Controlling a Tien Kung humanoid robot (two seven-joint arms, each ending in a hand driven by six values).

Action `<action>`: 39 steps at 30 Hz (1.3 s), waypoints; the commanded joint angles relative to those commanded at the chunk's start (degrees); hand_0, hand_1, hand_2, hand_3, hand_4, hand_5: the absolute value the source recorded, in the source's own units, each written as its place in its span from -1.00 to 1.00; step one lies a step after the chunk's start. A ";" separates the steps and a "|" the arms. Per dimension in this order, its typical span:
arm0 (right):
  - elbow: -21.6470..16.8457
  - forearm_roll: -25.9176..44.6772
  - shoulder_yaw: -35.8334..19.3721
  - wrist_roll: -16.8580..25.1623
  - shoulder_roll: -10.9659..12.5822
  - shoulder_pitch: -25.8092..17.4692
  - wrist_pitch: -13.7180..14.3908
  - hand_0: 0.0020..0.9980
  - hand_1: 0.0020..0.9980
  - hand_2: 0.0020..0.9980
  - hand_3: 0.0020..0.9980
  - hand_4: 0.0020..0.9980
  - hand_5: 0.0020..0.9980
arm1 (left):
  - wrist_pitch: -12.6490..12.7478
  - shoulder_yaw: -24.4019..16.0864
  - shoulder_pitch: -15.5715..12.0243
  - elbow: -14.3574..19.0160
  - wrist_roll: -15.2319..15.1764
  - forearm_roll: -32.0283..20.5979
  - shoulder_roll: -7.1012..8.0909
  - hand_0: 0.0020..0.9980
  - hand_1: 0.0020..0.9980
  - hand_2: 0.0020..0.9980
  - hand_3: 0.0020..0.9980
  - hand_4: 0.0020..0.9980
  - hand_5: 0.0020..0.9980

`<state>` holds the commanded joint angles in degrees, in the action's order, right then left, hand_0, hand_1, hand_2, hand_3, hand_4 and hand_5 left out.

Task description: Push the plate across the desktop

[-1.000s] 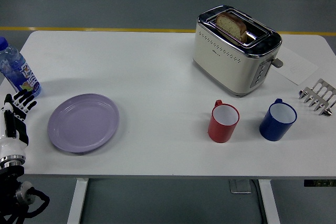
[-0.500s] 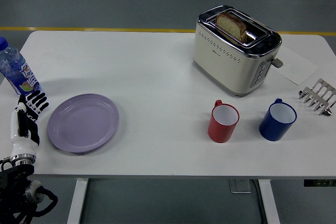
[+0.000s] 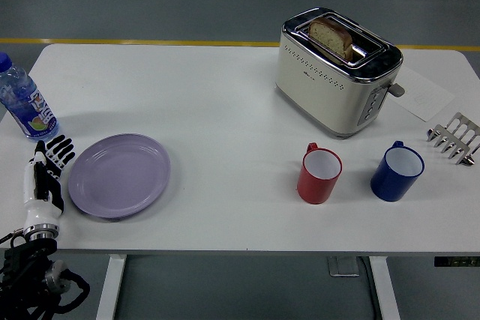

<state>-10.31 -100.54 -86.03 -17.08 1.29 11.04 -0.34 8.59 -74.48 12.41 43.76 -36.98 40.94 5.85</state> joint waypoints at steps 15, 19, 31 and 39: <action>0.00 -0.20 0.04 -0.02 0.08 -0.65 -0.08 0.27 0.22 0.29 0.16 -0.27 -0.70 | 1.95 2.39 1.20 0.51 0.00 -1.16 -1.96 0.42 0.44 0.40 0.28 -0.02 1.00; 0.00 -0.08 0.13 0.00 0.09 -0.52 -0.07 0.27 0.22 0.29 0.16 -0.27 -0.70 | 2.19 3.18 1.80 0.41 0.00 -1.48 -2.22 0.41 0.43 0.40 0.27 -0.03 1.00; 0.00 0.12 0.17 0.08 0.20 0.09 -0.07 0.27 0.22 0.29 0.16 -0.27 -0.70 | 3.01 5.56 5.64 -0.66 0.00 -3.00 -3.99 0.41 0.43 0.39 0.26 -0.05 1.00; 0.00 0.11 0.20 0.06 0.22 0.15 -0.14 0.27 0.22 0.29 0.16 -0.27 -0.70 | 3.42 7.90 6.38 -0.52 0.00 -4.14 -4.38 0.40 0.43 0.39 0.26 -0.05 1.00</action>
<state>-10.31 -100.43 -85.83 -17.01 1.51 11.19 -0.48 12.01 -66.58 18.78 43.24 -36.98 36.81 1.47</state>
